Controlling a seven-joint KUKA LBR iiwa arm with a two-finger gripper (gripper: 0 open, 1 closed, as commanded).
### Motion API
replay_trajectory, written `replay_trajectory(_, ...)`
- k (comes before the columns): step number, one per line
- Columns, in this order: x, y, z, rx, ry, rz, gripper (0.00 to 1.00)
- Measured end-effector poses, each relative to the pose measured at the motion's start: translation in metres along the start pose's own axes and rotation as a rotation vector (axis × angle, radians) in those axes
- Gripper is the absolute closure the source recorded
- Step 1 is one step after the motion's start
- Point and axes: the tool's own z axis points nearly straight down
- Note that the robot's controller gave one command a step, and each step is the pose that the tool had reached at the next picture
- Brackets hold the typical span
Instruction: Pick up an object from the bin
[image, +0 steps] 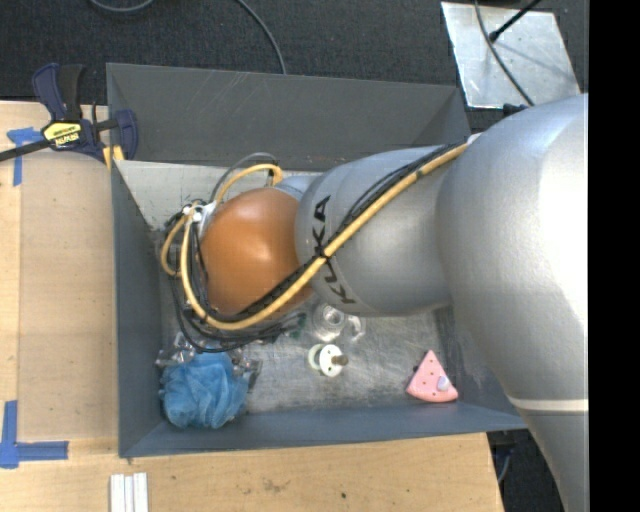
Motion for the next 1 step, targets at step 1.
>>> replay_trajectory(1, 0.0001, -0.0008, -0.0007, 0.001, 0.000, 0.001, 1.00)
